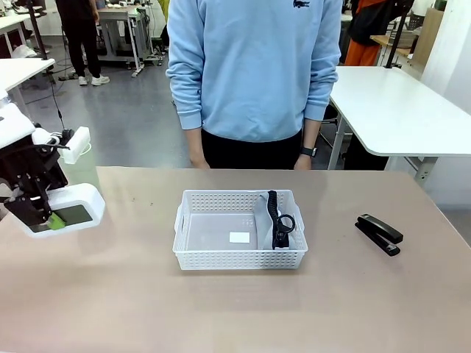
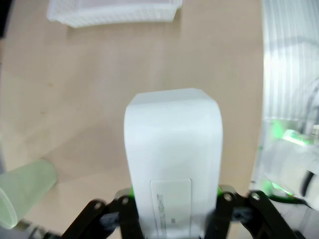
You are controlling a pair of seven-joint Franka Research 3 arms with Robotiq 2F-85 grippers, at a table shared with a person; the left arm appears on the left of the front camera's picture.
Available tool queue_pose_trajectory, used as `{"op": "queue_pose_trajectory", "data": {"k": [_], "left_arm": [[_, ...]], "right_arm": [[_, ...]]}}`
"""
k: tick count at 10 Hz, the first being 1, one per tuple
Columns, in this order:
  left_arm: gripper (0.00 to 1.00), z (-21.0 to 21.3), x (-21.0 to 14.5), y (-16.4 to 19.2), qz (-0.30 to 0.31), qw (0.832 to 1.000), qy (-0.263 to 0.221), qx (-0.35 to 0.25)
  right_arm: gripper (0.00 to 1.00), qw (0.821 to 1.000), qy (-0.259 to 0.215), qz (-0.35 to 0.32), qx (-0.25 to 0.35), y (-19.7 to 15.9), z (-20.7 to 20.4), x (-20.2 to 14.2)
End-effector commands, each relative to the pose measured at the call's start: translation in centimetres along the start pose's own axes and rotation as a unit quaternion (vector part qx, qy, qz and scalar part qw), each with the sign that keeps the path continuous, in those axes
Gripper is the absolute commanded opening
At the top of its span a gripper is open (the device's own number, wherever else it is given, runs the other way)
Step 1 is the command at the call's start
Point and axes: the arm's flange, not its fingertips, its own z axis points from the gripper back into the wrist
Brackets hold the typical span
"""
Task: Efficiently arrange items inside the basket to fit them all.
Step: Pick up the Digital clock and place it inside the Organizing basket.
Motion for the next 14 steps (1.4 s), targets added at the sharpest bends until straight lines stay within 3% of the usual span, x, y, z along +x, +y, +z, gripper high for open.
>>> {"op": "queue_pose_trajectory", "data": {"k": [1,3,4,5,6,7,9,12,14], "left_arm": [[0.0,-0.3,-0.2,-0.1,-0.013,1.0,0.01,-0.001],[0.0,-0.3,-0.2,-0.1,-0.013,1.0,0.01,-0.001],[0.51,-0.3,0.0,-0.1,-0.007,1.0,0.006,-0.004],[0.51,-0.4,0.9,-0.8,0.062,0.998,-0.001,0.004],[0.51,0.1,3.9,-1.9,0.093,0.995,-0.03,0.007],[0.51,0.1,7.6,-2.7,0.083,0.995,-0.041,0.023],[0.51,-2.0,15.9,-2.6,0.111,0.993,-0.002,0.043],[0.51,-4.8,23.7,1.3,0.149,0.988,-0.022,0.046],[0.51,-6.4,26.2,4.7,0.188,0.98,-0.022,0.054]], "right_arm": [[1.0,1.0,-0.007,0.012,0.012,0.1,0.0,0.2],[1.0,1.0,-0.007,0.012,0.012,0.1,0.0,0.2],[1.0,1.0,-0.007,0.012,0.012,0.1,0.0,0.2],[1.0,1.0,-0.007,0.012,0.012,0.1,0.0,0.2],[1.0,1.0,-0.007,0.012,0.012,0.1,0.0,0.2],[1.0,1.0,-0.007,0.012,0.012,0.1,0.0,0.2],[1.0,1.0,-0.007,0.012,0.012,0.1,0.0,0.2],[1.0,1.0,-0.007,0.012,0.012,0.1,0.0,0.2],[1.0,1.0,-0.007,0.012,0.012,0.1,0.0,0.2]]}}
